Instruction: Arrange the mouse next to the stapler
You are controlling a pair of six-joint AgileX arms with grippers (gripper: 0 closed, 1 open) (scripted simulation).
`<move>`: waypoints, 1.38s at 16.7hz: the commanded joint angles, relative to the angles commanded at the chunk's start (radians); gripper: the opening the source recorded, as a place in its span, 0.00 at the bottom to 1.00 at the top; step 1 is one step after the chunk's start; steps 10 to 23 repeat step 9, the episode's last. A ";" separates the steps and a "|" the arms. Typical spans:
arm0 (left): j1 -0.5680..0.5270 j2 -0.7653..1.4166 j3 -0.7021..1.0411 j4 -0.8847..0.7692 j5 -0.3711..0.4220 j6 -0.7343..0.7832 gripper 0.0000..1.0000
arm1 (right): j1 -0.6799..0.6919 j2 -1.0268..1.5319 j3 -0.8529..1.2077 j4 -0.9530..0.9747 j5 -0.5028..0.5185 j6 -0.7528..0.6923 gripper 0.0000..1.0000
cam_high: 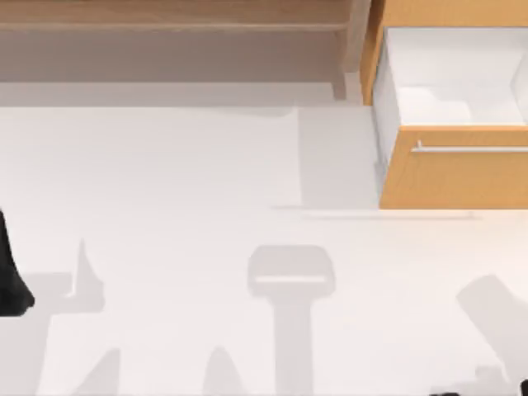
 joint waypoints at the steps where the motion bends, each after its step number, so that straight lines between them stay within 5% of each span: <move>1: 0.000 0.000 0.000 0.000 0.000 0.000 1.00 | 0.000 0.000 0.000 0.000 0.000 0.000 0.83; 4: 0.000 0.000 0.000 0.000 0.000 0.000 1.00 | 0.000 0.000 0.000 0.000 0.000 0.000 1.00; 23: 0.000 0.000 0.000 0.000 0.000 0.000 1.00 | 0.000 0.000 0.000 0.000 0.000 0.000 1.00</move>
